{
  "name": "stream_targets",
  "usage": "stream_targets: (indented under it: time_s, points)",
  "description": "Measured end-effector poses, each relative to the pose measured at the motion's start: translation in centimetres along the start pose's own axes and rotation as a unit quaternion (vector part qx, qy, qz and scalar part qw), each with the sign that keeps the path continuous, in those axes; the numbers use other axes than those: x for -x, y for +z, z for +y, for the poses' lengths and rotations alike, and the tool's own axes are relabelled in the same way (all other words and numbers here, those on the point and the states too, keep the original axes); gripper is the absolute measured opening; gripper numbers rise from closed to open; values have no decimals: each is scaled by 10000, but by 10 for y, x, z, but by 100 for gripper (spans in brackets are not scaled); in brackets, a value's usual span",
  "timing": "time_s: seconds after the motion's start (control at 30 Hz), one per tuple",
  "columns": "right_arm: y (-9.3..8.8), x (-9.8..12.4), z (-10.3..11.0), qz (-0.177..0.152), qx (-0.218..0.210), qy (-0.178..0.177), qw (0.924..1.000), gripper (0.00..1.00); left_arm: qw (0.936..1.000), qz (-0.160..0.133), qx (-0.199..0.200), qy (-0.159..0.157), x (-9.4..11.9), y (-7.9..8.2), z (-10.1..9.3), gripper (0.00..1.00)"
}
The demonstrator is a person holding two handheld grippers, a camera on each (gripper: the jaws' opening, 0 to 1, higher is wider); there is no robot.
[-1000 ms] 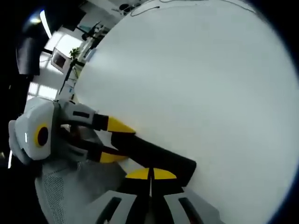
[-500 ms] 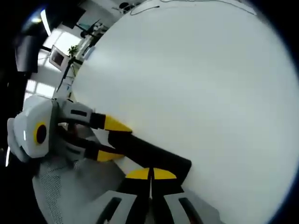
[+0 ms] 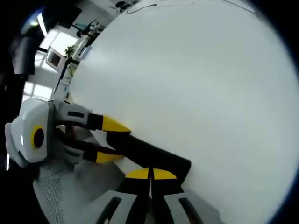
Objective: Press the specified remote control buttons in sequence, fully releasing each button before pressing the next.
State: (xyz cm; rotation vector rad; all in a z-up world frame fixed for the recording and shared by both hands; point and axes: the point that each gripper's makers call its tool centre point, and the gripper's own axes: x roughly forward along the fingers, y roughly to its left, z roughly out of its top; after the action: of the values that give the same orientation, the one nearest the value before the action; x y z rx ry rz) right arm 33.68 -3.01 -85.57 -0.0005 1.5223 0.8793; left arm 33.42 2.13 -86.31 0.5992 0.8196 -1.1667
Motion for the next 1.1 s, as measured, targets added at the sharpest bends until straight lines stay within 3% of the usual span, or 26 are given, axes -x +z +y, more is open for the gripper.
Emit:
stream_targets:
  time_s: [0.33, 0.47, 0.6, 0.77, 1.1]
  points:
    - [0, 1, 3, -42, 26, -11, 10000, 0, 10000, -6, 1, 3, 0, 0, 0, 25]
    - [11, 6, 4, -342, -5, 64, 9994, 0, 10000, -11, 4, 2, 0, 0, 0, 25]
    - [14, 7, 2, -434, 34, -15, 9990, 0, 10000, -10, 3, 0, 0, 0, 0, 25]
    - [7, 1, -2, -223, 171, -186, 9994, 0, 10000, -9, 3, -2, 0, 0, 0, 25]
    - [10, -1, -1, -229, 540, -553, 9967, 0, 10000, -6, 1, -8, 0, 0, 0, 25]
